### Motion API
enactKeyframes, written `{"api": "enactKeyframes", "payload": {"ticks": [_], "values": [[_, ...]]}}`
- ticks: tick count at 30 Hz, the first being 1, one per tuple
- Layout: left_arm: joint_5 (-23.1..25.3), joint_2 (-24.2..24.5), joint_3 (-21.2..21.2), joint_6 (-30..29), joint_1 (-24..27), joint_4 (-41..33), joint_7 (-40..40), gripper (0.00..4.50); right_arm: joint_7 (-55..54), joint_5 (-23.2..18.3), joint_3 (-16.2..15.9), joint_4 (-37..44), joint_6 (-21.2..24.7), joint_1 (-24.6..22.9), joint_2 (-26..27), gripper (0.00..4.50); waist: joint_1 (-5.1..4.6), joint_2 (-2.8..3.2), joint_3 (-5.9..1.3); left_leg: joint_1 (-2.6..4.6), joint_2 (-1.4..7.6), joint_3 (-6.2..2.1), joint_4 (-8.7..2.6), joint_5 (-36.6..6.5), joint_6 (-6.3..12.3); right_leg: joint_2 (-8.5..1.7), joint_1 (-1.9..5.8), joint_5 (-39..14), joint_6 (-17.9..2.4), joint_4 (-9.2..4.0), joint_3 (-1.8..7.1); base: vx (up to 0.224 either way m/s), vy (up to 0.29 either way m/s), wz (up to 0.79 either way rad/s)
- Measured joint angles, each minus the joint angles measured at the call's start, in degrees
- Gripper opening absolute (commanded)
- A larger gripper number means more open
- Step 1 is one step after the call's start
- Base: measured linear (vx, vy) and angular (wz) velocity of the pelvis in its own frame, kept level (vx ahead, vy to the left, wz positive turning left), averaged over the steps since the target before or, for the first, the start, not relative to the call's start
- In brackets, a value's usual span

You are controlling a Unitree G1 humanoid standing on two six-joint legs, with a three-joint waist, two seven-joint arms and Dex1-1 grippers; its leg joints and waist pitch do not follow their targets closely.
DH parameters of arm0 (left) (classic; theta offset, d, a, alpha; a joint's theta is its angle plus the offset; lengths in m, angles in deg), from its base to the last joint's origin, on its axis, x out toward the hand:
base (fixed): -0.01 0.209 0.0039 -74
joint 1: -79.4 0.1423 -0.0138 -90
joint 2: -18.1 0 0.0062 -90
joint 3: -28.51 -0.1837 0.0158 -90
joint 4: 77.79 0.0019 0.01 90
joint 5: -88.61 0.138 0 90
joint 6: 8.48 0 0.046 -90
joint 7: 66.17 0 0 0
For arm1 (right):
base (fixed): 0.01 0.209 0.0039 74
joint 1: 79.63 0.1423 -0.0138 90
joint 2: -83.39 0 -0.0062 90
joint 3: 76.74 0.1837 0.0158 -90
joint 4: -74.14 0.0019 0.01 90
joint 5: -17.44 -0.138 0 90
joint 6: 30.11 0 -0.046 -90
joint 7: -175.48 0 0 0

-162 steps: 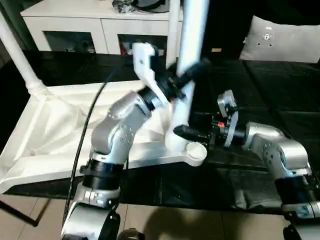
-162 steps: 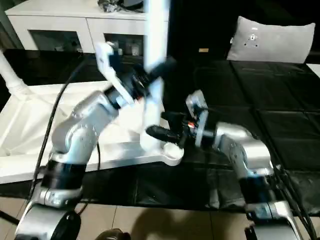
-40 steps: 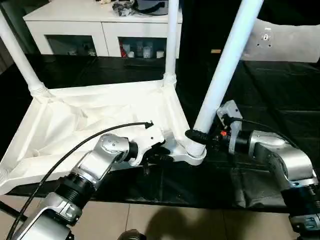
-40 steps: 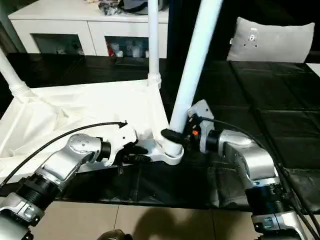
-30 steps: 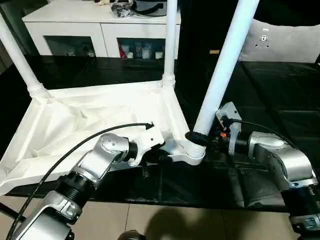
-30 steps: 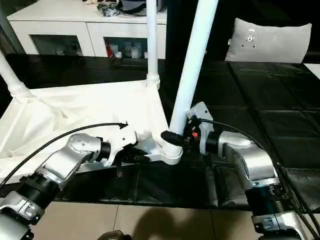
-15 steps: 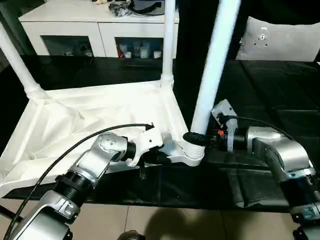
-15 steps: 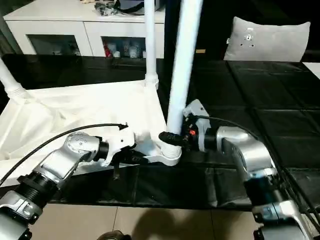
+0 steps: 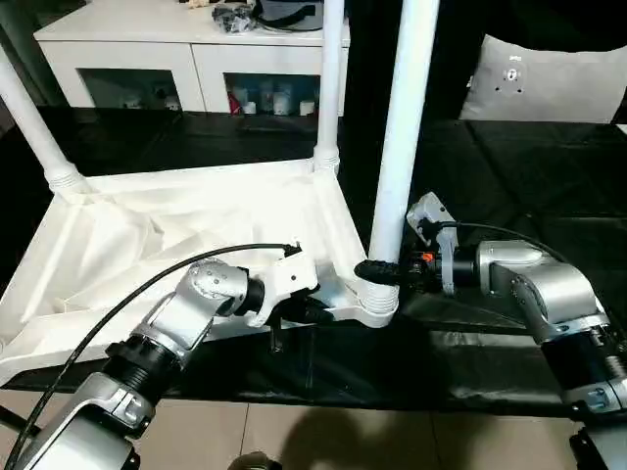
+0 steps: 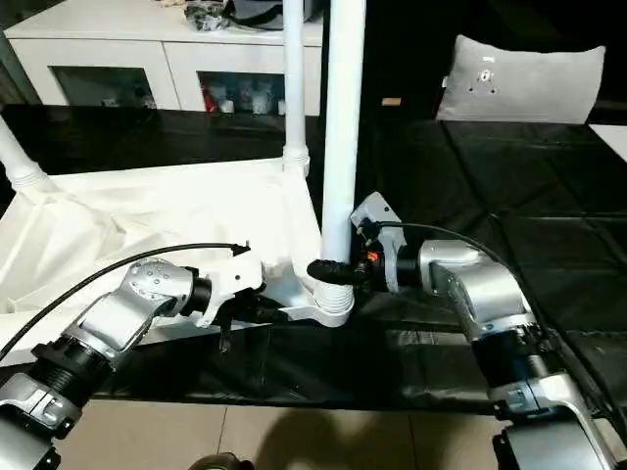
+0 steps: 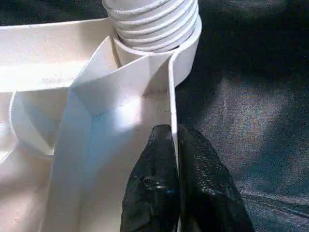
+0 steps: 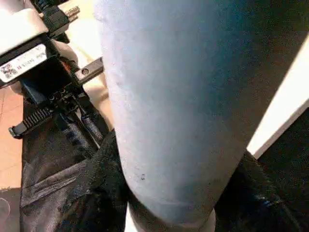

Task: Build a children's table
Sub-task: Insert table leg to table base

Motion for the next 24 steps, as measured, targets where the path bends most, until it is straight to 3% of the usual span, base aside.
{"api": "enactKeyframes", "payload": {"ticks": [5,9,12,18,24], "values": [[-0.18,-0.26,0.34,-0.18,0.06,0.00,-0.83,0.00,-1.91,-4.02,5.50,-0.44,0.09,-3.75,2.15,1.90,0.29,0.03,-0.01,-0.01,0.00,0.00,-0.06,0.00,0.00,0.00,0.00,0.00,-0.01,-0.08,0.00,0.000,0.000,0.00],[-0.20,-0.49,0.39,-0.19,0.06,0.13,-0.93,0.00,-2.98,-5.76,7.89,0.75,-0.34,-6.67,2.73,1.89,0.54,0.16,-0.04,-0.02,-0.01,0.02,-0.10,-0.01,-0.01,0.00,0.00,-0.01,-0.01,-0.12,-0.01,0.000,0.000,0.00],[-0.37,-0.83,0.42,-0.24,0.07,0.41,-0.99,0.00,-3.92,-6.39,9.23,2.87,-4.95,-10.73,3.80,1.89,0.61,0.43,-0.12,0.00,-0.02,0.02,-0.15,-0.02,-0.02,0.00,0.04,-0.02,-0.02,-0.21,-0.01,0.000,0.000,0.00],[-0.54,-1.07,1.02,-0.73,0.25,1.19,-0.93,0.00,-6.03,-4.26,8.59,5.81,-13.26,-14.93,4.94,1.89,0.38,1.06,-0.42,0.04,-0.03,0.01,-0.16,-0.02,-0.01,-0.01,0.07,-0.02,-0.01,-0.21,0.00,0.000,0.000,0.00],[-0.50,-1.10,1.44,-0.90,0.62,1.23,-0.77,0.00,-6.31,-1.78,6.33,6.16,-17.01,-15.02,4.56,1.89,-0.02,1.18,-0.48,0.08,-0.04,0.01,-0.16,-0.02,-0.01,-0.01,0.10,-0.01,-0.02,-0.22,0.01,0.000,0.000,0.00]]}}
